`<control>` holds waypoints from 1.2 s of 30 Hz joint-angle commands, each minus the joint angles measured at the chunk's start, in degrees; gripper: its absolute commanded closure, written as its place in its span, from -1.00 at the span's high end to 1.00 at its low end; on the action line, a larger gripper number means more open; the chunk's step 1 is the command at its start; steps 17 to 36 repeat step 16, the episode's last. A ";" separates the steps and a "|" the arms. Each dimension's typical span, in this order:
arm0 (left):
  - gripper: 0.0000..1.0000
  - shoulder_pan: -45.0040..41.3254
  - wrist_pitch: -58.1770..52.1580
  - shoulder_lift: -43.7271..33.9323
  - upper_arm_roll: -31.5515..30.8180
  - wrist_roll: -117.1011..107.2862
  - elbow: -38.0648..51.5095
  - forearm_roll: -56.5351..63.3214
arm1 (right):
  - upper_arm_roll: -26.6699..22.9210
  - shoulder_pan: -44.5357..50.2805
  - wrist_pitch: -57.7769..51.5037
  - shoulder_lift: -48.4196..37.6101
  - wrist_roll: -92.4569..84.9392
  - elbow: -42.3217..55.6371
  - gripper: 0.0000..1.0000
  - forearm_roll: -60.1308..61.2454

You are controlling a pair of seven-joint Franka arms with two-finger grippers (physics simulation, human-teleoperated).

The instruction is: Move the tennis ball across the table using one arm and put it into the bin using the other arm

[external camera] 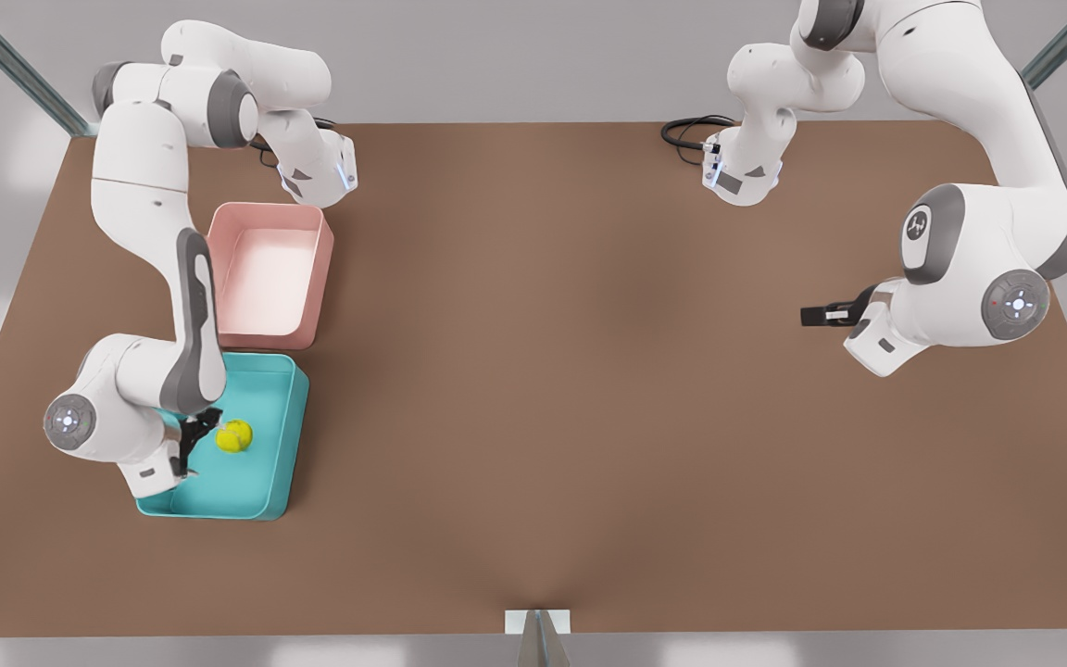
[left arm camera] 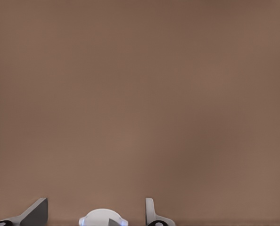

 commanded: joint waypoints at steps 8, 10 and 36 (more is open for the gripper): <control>1.00 -0.28 -0.28 -0.24 -0.14 -0.07 0.02 0.20 | 0.32 5.25 -23.56 -32.66 75.72 -10.31 1.00 -5.85; 1.00 -0.28 -0.28 -0.24 -0.14 -0.07 0.02 0.20 | 0.32 4.90 -23.38 -34.77 75.90 -11.45 1.00 -6.12; 1.00 -0.28 -0.28 -0.24 -0.14 -0.07 0.02 0.20 | 0.32 4.99 -22.94 -35.91 75.81 -12.77 1.00 -6.12</control>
